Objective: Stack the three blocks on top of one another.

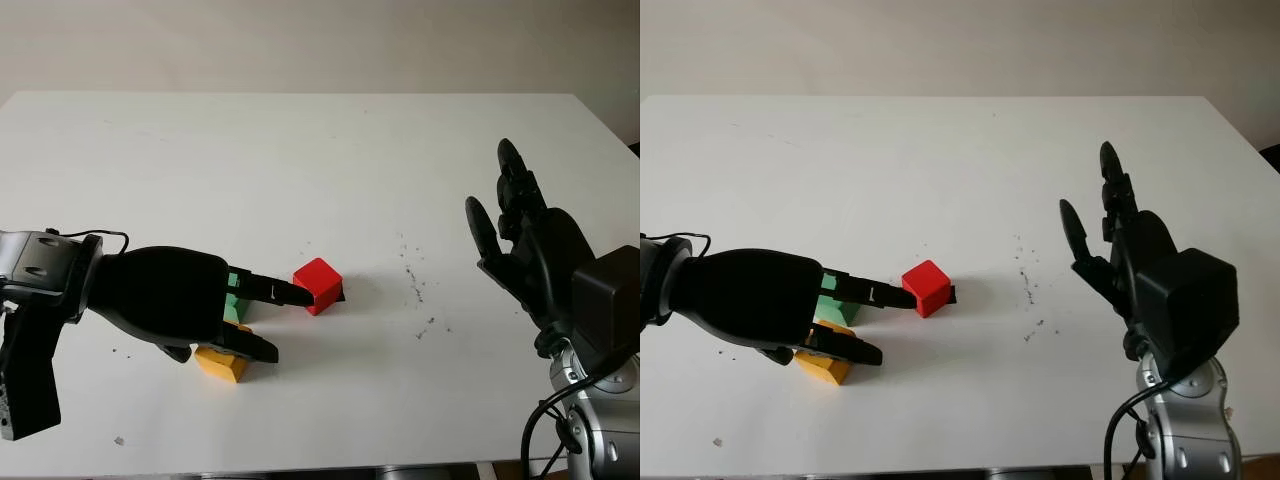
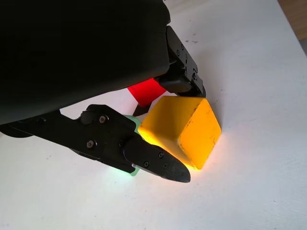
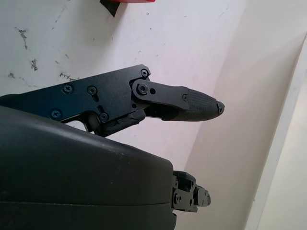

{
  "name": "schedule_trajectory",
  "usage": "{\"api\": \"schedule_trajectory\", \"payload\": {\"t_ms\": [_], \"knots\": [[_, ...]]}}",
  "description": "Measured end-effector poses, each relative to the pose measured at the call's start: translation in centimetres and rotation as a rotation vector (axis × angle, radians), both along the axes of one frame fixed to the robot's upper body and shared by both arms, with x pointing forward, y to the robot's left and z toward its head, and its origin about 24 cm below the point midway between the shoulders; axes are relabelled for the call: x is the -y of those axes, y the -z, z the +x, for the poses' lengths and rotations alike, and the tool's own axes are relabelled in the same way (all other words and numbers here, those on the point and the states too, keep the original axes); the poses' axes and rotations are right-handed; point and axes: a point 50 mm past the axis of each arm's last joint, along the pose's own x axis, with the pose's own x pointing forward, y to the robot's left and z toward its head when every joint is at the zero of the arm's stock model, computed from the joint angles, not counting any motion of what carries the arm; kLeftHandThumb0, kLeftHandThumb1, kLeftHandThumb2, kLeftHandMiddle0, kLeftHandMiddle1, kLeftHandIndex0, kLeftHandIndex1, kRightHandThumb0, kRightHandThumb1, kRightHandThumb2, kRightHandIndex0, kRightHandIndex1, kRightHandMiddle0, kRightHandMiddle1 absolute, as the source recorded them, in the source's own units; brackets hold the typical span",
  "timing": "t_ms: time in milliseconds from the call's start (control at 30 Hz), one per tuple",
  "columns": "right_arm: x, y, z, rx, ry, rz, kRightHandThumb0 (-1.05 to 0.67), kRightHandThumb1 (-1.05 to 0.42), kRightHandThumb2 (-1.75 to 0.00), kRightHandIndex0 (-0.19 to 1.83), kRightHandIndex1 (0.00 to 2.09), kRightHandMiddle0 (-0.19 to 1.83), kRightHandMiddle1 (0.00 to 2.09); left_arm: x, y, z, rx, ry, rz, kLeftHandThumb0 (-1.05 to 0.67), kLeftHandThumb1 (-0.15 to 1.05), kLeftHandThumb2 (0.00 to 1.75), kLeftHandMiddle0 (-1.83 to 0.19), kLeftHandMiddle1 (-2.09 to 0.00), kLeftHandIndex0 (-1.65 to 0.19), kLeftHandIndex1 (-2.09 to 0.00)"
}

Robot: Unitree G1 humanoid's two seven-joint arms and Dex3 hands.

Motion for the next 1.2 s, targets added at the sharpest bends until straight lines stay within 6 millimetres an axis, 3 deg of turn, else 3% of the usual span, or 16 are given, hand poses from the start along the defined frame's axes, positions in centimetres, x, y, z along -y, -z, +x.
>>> {"api": "schedule_trajectory", "payload": {"t_ms": [167, 233, 300, 333, 433, 533, 933, 1100, 1200], "knots": [[0.0, -0.1, -0.1, 0.003, -0.001, -0.001, -0.62, -1.05, -0.54, -0.18, 0.05, -0.13, 0.05, 0.1, 0.4, 0.2, -0.003, 0.001, -0.019, -0.38, 0.91, 0.06, -0.01, -0.08, -0.60, -0.13], [0.0, -0.1, -0.1, 0.000, -0.001, -0.001, -0.62, -1.05, -0.54, -0.18, 0.05, -0.13, 0.05, 0.1, 0.5, 0.2, 0.000, -0.002, -0.021, -0.40, 0.92, 0.06, -0.03, -0.07, -0.63, -0.24], [0.0, 0.0, -0.2, -0.002, -0.001, -0.001, -0.62, -1.05, -0.54, -0.17, 0.05, -0.13, 0.06, 0.1, 0.5, 0.3, 0.011, 0.003, -0.023, -0.39, 0.93, 0.05, -0.06, -0.06, -0.40, -0.87], [0.0, 0.0, -0.2, -0.002, 0.000, -0.002, -0.62, -1.05, -0.54, -0.17, 0.06, -0.13, 0.06, 0.2, 0.5, 0.3, 0.019, 0.009, -0.021, -0.38, 0.93, 0.05, -0.07, -0.06, -0.36, -1.03], [0.0, 0.0, -0.2, -0.002, 0.000, -0.002, -0.62, -1.05, -0.53, -0.17, 0.05, -0.13, 0.05, 0.3, 0.4, 0.5, 0.037, 0.013, -0.022, -0.34, 0.92, 0.05, -0.12, -0.07, -0.31, -1.43], [0.0, 0.0, -0.2, -0.002, 0.001, -0.004, -0.62, -1.05, -0.53, -0.17, 0.06, -0.12, 0.06, 0.4, 0.4, 0.7, 0.053, 0.011, -0.024, -0.31, 0.92, 0.05, -0.15, -0.07, -0.31, -1.65], [0.0, 0.0, -0.2, -0.005, 0.000, -0.006, -0.64, -1.05, -0.51, -0.17, 0.05, -0.12, 0.06, 1.4, -0.7, 0.5, 0.132, 0.068, -0.048, -0.26, 0.92, 0.05, -0.20, -0.06, -0.38, -1.82], [-0.1, 0.2, -0.1, -0.011, -0.004, -0.005, -0.65, -1.05, -0.51, -0.17, 0.05, -0.13, 0.05, 1.8, -2.3, 0.2, 0.082, 0.014, -0.136, -0.25, 0.89, 0.05, -0.22, -0.06, -0.40, -1.62], [-0.1, 0.3, 0.0, -0.017, -0.005, -0.005, -0.65, -1.05, -0.51, -0.17, 0.06, -0.12, 0.05, 1.5, -2.9, 0.0, 0.002, -0.068, -0.168, -0.24, 0.88, 0.05, -0.23, -0.05, -0.42, -1.36]]}}
